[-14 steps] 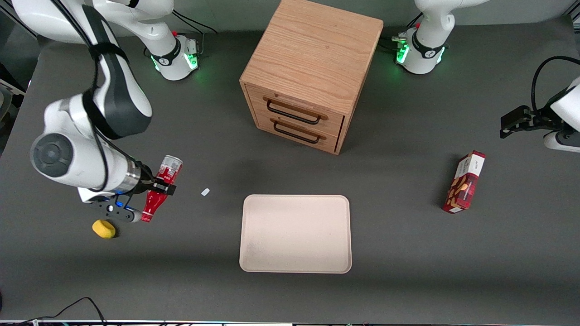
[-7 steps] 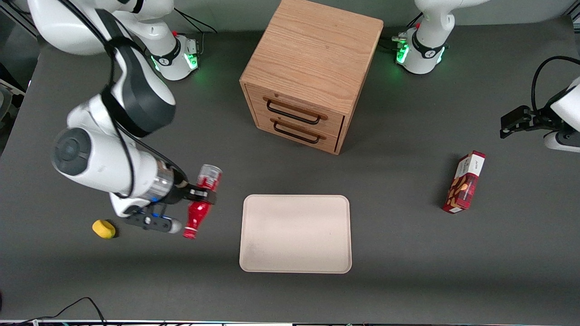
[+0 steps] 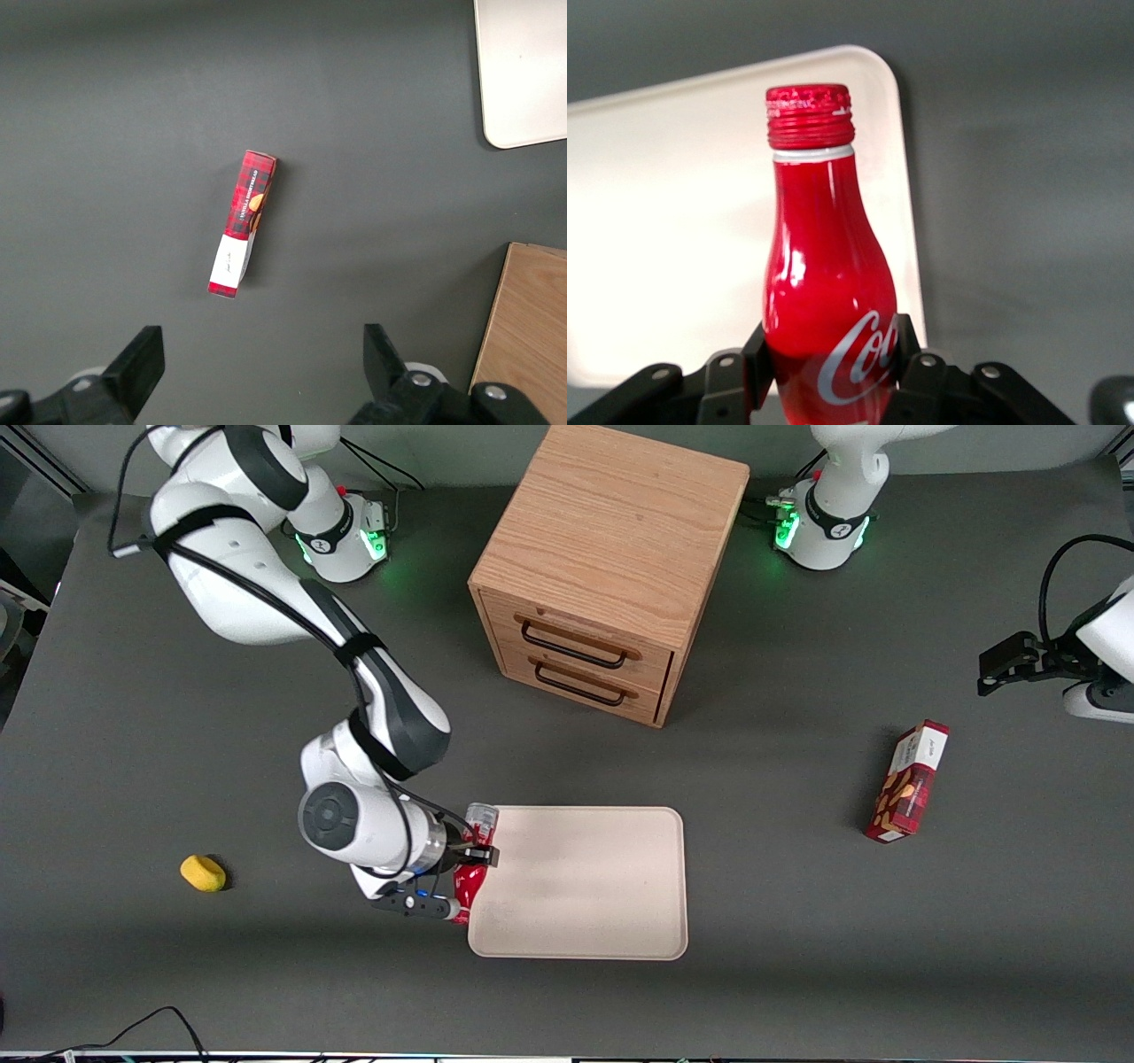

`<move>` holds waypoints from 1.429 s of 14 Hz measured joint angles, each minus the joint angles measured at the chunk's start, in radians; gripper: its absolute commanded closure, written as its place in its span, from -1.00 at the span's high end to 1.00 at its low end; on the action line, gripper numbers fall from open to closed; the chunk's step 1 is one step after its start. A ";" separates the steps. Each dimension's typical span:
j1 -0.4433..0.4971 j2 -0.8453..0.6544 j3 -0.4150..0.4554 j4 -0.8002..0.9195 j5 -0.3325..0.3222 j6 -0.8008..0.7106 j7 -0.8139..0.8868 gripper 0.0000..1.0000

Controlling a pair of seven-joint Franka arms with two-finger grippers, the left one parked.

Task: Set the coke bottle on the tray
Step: 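Carry the upright bottle over the cream tray's edge, then lower the bottle onto the tray and open the right gripper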

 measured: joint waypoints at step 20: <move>0.050 0.125 0.003 -0.002 -0.207 0.110 0.015 1.00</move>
